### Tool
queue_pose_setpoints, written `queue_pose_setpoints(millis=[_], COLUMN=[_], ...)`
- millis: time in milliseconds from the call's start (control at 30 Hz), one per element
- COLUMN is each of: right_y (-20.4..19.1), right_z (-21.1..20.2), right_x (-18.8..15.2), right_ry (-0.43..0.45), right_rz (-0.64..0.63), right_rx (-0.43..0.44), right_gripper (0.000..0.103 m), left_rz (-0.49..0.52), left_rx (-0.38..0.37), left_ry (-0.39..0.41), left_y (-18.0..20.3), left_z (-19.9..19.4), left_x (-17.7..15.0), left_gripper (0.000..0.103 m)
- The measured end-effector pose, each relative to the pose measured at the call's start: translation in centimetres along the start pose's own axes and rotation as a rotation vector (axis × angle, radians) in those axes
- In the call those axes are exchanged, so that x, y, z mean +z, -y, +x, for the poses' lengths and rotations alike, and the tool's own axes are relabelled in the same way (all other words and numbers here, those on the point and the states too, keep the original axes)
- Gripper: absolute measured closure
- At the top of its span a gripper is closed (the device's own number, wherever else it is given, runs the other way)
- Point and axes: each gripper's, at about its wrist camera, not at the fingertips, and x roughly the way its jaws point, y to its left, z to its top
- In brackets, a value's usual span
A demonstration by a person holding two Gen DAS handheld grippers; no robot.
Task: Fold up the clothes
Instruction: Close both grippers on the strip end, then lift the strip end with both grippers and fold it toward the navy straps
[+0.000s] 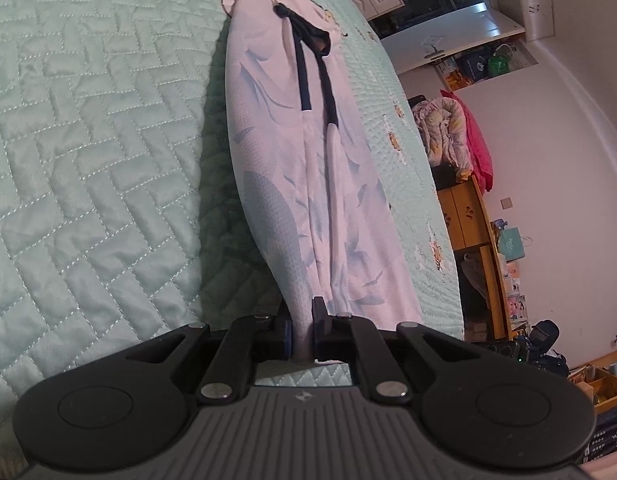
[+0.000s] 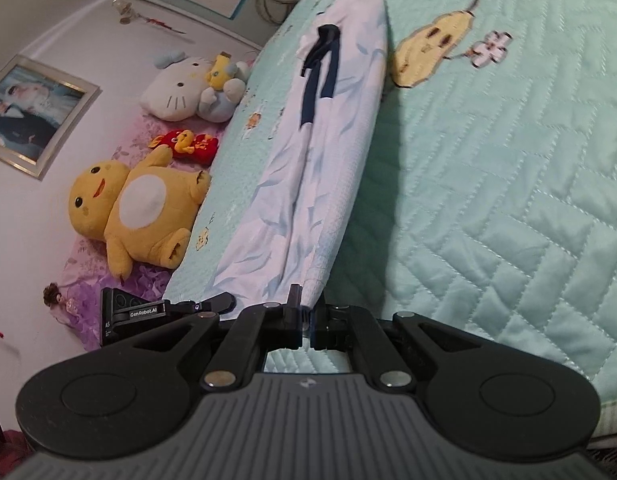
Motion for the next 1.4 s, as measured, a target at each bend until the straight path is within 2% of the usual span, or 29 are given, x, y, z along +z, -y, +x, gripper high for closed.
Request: queue_pose_setpoints(millis=[467, 833, 967, 1100, 1200, 1400], right_y=[-1.7, -6.8, -9.4, -11.4, -12.4, -13.3], right_z=[-0.8, -3.0, -4.2, -5.7, -6.4, -7.0], right_x=[-1.5, -5.4, -7.3, -8.7, -9.5, -8.5], right_ry=[-0.041, -0.128, -0.155, -0.157, -0.148, -0.11], right_rz=[-0.02, -0.091, -0.131, -0.146, -0.141, -0.11], right_rx=[0.025, 0.054, 0.077, 0.116, 0.143, 0.203], right_gripper=[0.102, 0.102, 0.102, 0.102, 0.102, 0.102], left_rz=[-0.004, 0.027, 0.028, -0.008, -0.045, -0.02], left_rx=[-0.007, -0.057, -0.058, -0.056, -0.083, -0.132], left_ry=[-0.01, -0.029, -0.06, -0.072, -0.063, -0.042], left_y=[-0.5, 1.2, 1.8, 1.8, 2.2, 3.9], left_z=[-2.2, -7.2, -9.4, -11.9, -13.2, -13.3], left_x=[-1.9, -5.9, -7.5, -8.6, -8.9, -7.3], left_gripper=[0.097, 0.097, 0.097, 0.097, 0.097, 0.097])
